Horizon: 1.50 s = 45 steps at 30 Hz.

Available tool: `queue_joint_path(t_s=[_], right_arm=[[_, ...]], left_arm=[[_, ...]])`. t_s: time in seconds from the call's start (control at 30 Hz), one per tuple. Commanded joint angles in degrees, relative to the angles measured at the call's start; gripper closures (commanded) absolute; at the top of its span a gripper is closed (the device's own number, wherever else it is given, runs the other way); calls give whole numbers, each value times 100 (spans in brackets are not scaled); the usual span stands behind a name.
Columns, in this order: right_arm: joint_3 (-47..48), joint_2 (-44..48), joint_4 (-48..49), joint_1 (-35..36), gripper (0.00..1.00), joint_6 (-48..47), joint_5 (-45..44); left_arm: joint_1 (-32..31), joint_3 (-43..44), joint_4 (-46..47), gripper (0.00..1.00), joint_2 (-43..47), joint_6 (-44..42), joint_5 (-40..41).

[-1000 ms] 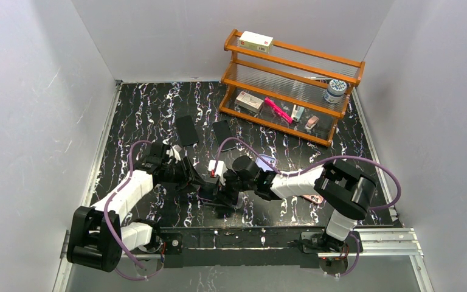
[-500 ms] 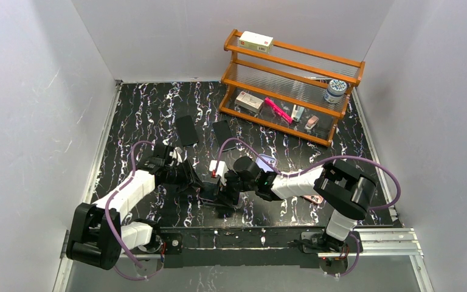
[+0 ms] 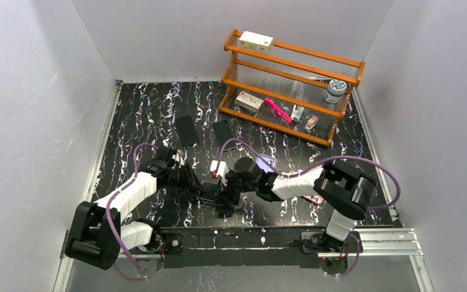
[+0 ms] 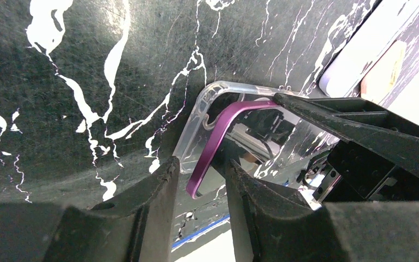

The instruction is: Put the phone into the phone case

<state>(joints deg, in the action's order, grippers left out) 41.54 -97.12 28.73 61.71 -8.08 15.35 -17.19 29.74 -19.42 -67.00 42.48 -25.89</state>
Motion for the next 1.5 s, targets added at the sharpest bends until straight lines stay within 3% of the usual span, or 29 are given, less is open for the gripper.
queue_joint_path(t_s=[0.0,0.23,0.77,0.9,1.03,1.1,1.23,1.33,1.47], right_arm=[[7,201,370,-28,27,49,-82],[-11,168,437,-28,2,170,-79],[-391,1140,480,-45,1,1787,-364],[-212,1509,-398,-45,2,2641,-1016],[206,1834,-2114,-53,4,3998,-2257],[279,1944,-2700,-52,7,4595,-2402],[142,2093,-2992,-53,16,4975,-1972],[-30,2133,-3150,-57,30,5319,-2006],[-128,1978,-3110,-68,37,5505,-1847]], left_arm=[[-81,-73,6,66,-33,62,43],[-187,-103,11,67,-36,119,144],[-226,-152,35,67,109,302,211],[-223,-152,21,65,260,371,194],[-224,-98,-32,64,318,370,286],[-223,-83,-44,64,339,368,308],[-223,-92,-48,64,449,362,269],[-224,-74,-72,64,506,366,213],[-223,-82,-93,66,435,313,194]])
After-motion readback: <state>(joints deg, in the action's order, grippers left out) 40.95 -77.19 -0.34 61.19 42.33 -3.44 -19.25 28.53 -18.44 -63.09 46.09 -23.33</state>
